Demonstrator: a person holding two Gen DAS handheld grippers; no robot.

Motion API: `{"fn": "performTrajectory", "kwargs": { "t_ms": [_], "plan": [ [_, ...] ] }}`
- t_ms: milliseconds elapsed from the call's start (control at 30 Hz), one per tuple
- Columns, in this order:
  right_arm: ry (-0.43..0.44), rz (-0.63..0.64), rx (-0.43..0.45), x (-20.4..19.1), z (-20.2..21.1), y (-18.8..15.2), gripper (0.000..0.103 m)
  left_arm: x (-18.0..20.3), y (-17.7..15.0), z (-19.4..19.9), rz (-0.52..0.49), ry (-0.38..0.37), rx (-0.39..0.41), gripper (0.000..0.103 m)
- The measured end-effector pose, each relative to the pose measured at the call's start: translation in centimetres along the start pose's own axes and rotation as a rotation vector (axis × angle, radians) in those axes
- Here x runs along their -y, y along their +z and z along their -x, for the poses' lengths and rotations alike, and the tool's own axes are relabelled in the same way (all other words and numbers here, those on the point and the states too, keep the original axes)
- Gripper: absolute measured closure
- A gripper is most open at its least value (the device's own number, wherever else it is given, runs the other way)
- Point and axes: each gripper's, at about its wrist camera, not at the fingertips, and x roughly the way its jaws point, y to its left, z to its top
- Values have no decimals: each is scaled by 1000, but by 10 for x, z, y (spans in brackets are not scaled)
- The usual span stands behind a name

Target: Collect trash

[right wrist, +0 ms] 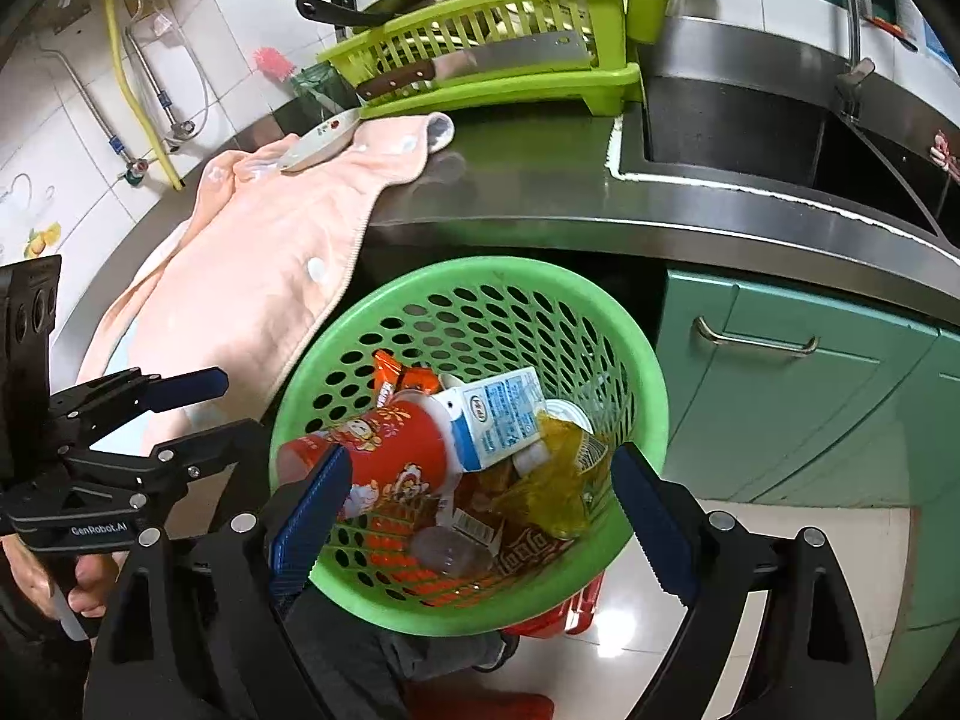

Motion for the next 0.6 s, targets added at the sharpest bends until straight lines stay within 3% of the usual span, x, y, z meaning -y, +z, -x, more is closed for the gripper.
{"fn": "performTrajectory", "kwargs": {
  "t_ms": [167,233,500,600],
  "plan": [
    [11,25,13,-19,5,-4,18,-16,-8,21,43,27,28,34],
    [2,53,19,-30,6,-5,18,-24,-12,31,67,52,45,28],
    [-20,192,54,-87,11,-16,15,-54,-34,71,129,148,113,23],
    [-16,223,71,-104,14,-18,14,-66,-44,89,157,193,146,13]
  ]
}}
